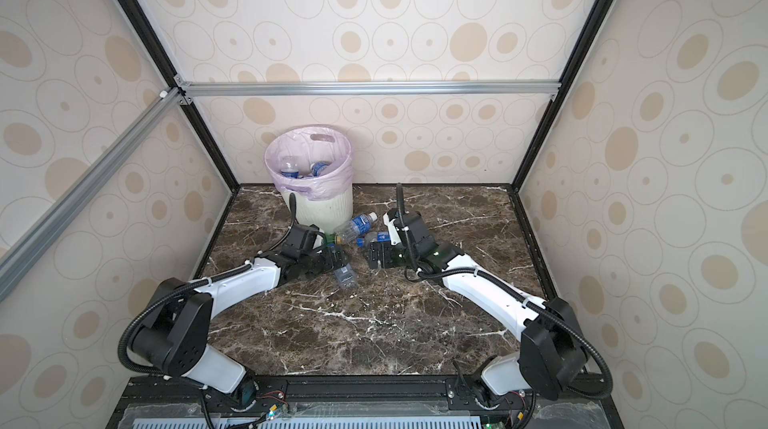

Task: Throw the plastic bottles in the bin
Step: 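Lower left gripper onto the clear blue-cap soda water bottle and close, then lift the soda water bottle with left gripper up over the bin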

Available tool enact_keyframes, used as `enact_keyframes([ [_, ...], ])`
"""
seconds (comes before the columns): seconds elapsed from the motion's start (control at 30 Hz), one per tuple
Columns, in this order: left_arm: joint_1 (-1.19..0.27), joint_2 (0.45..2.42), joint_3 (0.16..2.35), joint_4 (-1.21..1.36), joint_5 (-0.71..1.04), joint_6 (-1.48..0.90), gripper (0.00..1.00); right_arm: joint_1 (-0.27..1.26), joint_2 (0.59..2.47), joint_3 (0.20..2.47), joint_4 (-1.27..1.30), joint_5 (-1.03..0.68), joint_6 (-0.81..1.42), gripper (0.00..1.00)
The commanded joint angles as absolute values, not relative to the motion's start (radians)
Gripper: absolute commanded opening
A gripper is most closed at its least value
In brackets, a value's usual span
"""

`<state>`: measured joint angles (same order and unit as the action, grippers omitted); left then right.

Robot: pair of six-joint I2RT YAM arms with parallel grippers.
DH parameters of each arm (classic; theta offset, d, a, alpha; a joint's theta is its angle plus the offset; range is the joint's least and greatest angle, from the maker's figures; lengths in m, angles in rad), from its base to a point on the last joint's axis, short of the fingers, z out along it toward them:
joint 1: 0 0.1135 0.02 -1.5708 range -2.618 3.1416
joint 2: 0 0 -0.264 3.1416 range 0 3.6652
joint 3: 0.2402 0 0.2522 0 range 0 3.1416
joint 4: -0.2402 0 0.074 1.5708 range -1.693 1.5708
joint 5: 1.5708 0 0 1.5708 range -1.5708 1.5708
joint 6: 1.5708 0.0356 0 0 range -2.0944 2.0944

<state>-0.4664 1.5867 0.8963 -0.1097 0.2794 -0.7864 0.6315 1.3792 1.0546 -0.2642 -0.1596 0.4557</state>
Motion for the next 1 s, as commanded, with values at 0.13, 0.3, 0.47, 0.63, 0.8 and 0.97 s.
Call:
enact_keyframes([
  [0.13,-0.49,1.687,0.994,-0.242,0.149,-0.674,0.9,0.594,1.301,0.978,-0.243,-0.165,0.465,1.0],
  [0.3,-0.497,1.729,1.012,-0.266,0.12,-0.642,0.82,0.588,1.305,0.956,-0.219,-0.183,0.471,1.0],
  [0.47,-0.496,1.736,1.002,-0.281,0.102,-0.627,0.67,0.589,1.337,0.981,-0.238,-0.23,0.449,1.0],
  [0.63,-0.496,1.685,0.944,-0.269,0.108,-0.642,0.5,0.589,1.343,0.976,-0.235,-0.242,0.445,1.0],
  [0.8,-0.496,1.601,0.887,-0.232,0.154,-0.65,0.47,0.588,1.347,0.973,-0.224,-0.255,0.446,1.0],
  [0.97,-0.496,1.496,0.887,-0.219,0.19,-0.631,0.45,0.589,1.334,0.986,-0.218,-0.255,0.44,1.0],
])
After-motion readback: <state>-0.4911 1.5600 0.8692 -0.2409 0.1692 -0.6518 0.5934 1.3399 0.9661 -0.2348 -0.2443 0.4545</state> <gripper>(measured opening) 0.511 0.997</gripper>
